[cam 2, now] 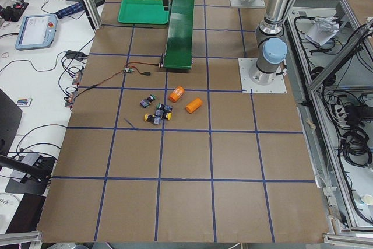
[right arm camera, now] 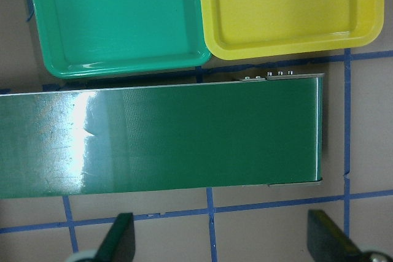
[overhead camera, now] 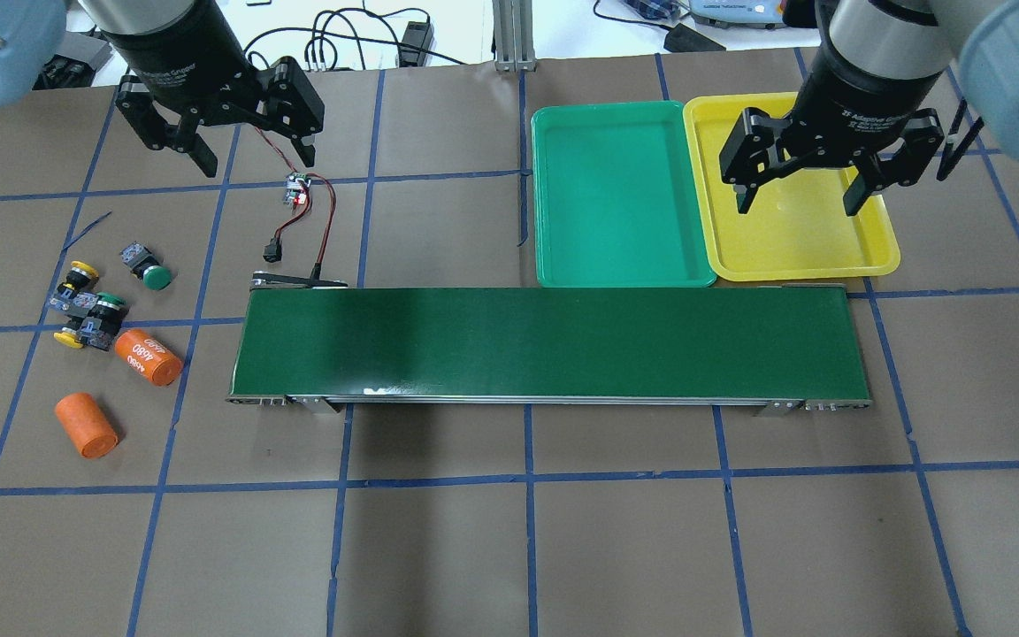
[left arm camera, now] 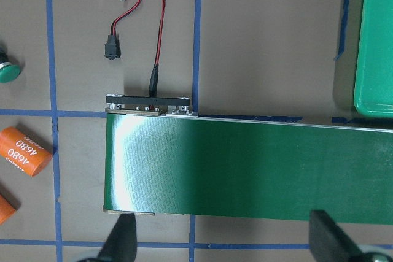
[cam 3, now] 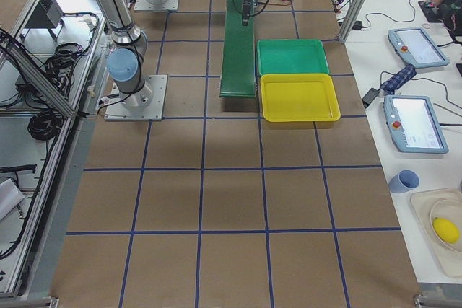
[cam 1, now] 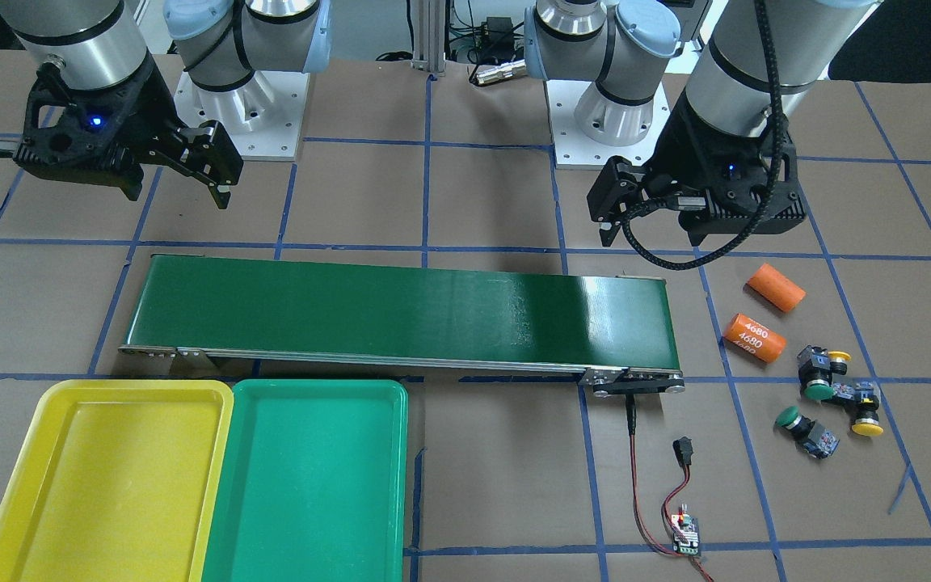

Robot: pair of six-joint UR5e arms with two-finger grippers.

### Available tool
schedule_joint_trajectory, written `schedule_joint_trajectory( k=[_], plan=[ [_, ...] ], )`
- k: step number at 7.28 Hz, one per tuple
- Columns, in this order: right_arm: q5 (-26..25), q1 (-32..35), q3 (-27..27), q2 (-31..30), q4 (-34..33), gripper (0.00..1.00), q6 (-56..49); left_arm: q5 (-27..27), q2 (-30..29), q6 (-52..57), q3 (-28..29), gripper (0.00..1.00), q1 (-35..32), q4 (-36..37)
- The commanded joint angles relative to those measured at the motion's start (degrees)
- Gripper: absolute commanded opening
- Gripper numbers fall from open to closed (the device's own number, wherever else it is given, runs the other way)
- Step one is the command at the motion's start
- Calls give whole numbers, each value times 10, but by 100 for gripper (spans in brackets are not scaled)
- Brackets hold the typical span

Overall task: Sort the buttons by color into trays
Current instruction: 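Move the left gripper over the pile of buttons and orange cylinders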

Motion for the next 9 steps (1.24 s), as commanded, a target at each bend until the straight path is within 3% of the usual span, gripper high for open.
schedule_joint_trajectory(
  k=[1,6,9],
  plan=[
    [1,0,-1,0,0,100,0,0,7,-1,0,100,-3,-8],
    [0,-4,-5,-3,24,100,0,-1,-25,9,0,100,3,7],
    [0,-7,-13,-1,42,100,1,-1,-74,59,-15,100,43,42]
  ],
)
